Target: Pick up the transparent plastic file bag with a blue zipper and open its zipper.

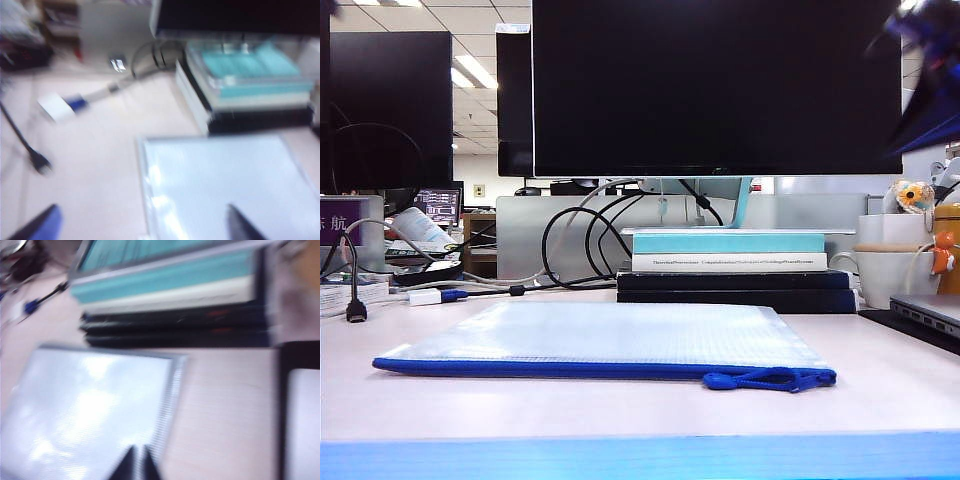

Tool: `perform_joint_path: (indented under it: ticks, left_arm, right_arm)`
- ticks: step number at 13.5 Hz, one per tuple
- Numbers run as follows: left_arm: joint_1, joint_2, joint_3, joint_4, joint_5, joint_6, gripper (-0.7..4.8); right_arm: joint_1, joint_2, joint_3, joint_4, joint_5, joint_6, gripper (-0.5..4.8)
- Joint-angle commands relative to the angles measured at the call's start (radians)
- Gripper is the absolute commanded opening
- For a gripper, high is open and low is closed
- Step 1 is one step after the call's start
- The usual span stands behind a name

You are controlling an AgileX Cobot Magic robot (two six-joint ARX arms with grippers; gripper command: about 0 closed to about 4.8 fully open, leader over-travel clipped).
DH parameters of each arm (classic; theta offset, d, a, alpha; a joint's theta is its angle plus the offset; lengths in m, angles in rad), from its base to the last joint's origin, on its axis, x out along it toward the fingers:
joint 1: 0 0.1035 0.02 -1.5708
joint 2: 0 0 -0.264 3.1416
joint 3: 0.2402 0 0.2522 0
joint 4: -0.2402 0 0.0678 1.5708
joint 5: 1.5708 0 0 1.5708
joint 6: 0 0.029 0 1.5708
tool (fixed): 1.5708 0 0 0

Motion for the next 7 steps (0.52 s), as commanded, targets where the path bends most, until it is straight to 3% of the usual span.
perform_joint_path:
  ticks: [1,2,4,7]
  left_arm:
    - [-0.179,0.106,0.004,0.037,-0.163,0.005,3.88]
    - [-0.263,0.159,0.004,0.090,-0.241,0.011,3.88]
    - [-0.333,0.211,0.004,0.141,-0.275,0.010,3.88]
    - [-0.398,0.291,0.004,0.165,-0.308,-0.012,3.88]
  right_arm:
    - [-0.050,0.233,0.136,-0.005,-0.243,0.005,1.51]
    - [-0.050,0.364,0.208,-0.028,-0.293,0.005,1.65]
    - [-0.045,0.462,0.259,-0.048,-0.310,0.005,2.03]
    - [-0.032,0.572,0.284,-0.061,-0.320,0.005,2.12]
